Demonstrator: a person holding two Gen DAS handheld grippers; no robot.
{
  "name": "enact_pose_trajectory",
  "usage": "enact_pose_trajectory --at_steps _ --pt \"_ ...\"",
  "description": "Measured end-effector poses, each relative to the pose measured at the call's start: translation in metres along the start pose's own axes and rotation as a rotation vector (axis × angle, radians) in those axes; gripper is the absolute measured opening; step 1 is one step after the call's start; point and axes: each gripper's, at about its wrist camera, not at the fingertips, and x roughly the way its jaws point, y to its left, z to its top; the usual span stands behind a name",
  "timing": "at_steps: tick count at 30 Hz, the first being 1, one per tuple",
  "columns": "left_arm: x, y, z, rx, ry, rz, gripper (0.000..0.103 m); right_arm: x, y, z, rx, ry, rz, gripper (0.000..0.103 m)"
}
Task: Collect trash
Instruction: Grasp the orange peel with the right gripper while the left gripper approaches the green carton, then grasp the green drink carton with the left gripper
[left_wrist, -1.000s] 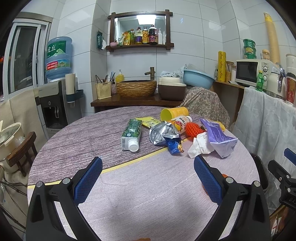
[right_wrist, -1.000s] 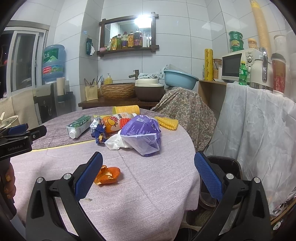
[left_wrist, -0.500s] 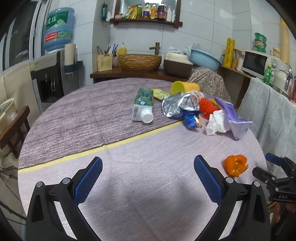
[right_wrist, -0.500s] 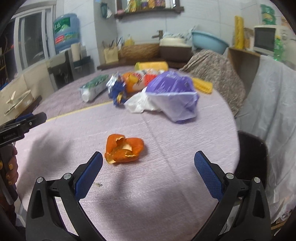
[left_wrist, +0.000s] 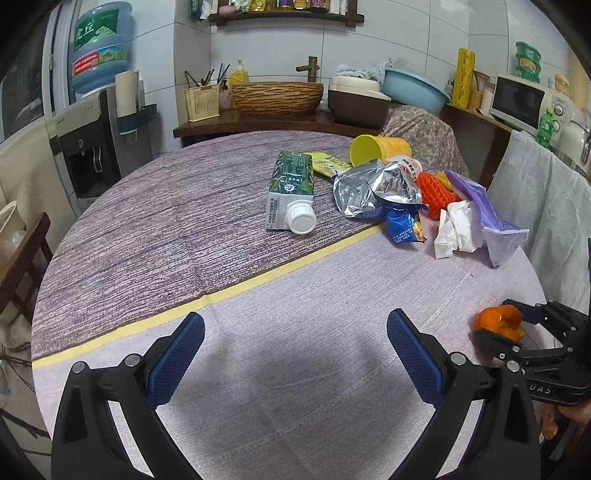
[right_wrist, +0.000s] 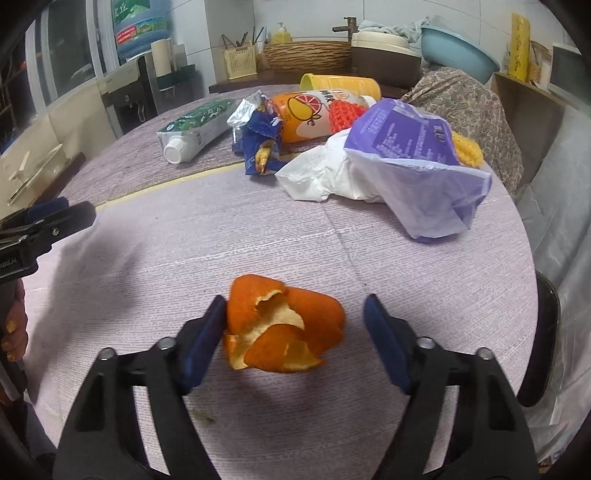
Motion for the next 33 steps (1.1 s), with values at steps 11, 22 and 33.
enact_pose_trajectory --at_steps 11,22,33 --pt "0.033 -0.002 0.062 0.071 0.038 -0.012 0.085 -0.016 -0.006 -0.008 0.006 -0.067 0.030 0.032" --pt "0.142 -0.007 0.141 0.126 0.268 0.070 0.070 -0.021 -0.010 -0.014 0.019 -0.076 0.043 0.032" --pt "0.173 0.004 0.143 0.098 0.359 0.076 0.049 -0.018 -0.014 -0.015 0.023 -0.076 0.051 0.032"
